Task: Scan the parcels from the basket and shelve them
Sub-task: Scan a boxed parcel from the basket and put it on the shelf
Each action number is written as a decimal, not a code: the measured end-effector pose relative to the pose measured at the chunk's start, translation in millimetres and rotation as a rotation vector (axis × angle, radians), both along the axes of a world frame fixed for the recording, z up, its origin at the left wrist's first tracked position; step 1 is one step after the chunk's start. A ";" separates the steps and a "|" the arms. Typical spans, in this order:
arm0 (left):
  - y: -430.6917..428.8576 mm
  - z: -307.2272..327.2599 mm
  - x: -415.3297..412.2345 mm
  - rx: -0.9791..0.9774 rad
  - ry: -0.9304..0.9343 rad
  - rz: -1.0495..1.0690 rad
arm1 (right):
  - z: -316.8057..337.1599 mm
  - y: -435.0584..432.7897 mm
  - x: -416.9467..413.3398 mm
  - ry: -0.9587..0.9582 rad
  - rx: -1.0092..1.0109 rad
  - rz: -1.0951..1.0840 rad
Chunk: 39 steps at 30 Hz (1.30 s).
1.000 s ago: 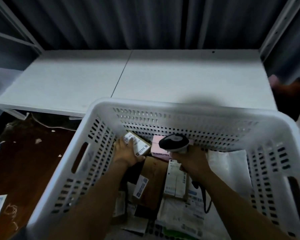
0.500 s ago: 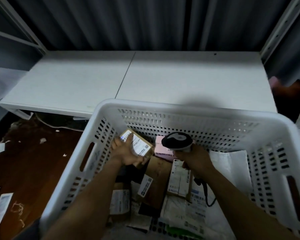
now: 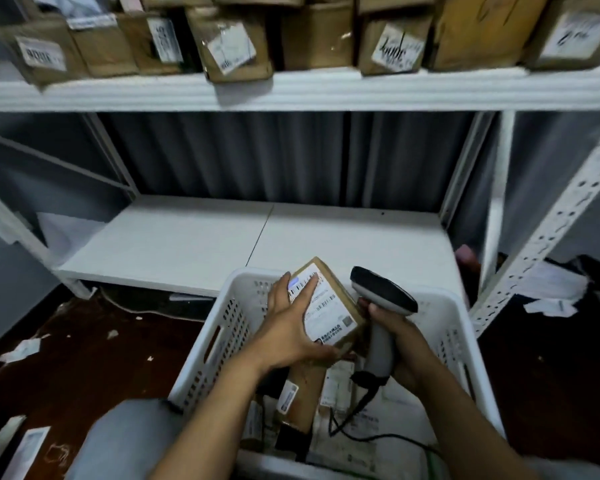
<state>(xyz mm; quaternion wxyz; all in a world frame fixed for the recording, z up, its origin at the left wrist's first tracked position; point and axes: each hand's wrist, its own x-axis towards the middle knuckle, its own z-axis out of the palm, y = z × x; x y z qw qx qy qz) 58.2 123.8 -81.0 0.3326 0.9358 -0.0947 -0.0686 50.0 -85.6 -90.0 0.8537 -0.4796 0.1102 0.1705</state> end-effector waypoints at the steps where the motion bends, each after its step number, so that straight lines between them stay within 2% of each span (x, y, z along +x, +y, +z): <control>1: -4.2 9.4 -5.6 0.013 -0.024 -0.009 | 5.4 -0.2 -6.4 -0.043 -0.016 0.007; 7: -17.0 50.4 -25.1 -0.010 -0.236 -0.069 | 45.5 4.9 -32.9 -0.167 -0.166 -0.105; 9: -19.3 54.7 -30.5 -0.190 -0.272 -0.024 | 59.1 8.4 -34.5 -0.179 -0.169 -0.185; 12: -21.6 67.9 -37.4 -0.465 -0.262 0.162 | 74.0 10.0 -34.2 -0.133 -0.086 -0.297; 14: -22.6 77.4 -39.0 -0.535 -0.164 0.262 | 80.2 10.5 -35.1 -0.091 -0.038 -0.322; 18: -22.8 84.6 -37.3 -0.953 0.192 0.226 | 87.1 15.0 -36.1 -0.076 0.011 -0.292; 21: -17.2 83.0 -37.7 -1.070 0.232 0.274 | 93.1 13.6 -34.9 -0.099 -0.077 -0.229; 25: 5.5 79.5 -37.5 -1.017 0.089 0.364 | 100.0 5.8 -35.1 -0.202 -0.485 -0.203; 28: 27.1 76.4 -40.3 -0.940 -0.004 0.419 | 106.2 -1.4 -35.9 -0.226 -0.612 -0.143; 32: 47.6 69.2 -47.5 -0.920 -0.026 0.475 | 120.7 0.4 -40.5 -0.286 -0.600 -0.014; 39: 62.8 61.5 -50.9 -0.885 -0.020 0.511 | 138.8 14.8 -50.7 -0.335 -0.590 0.071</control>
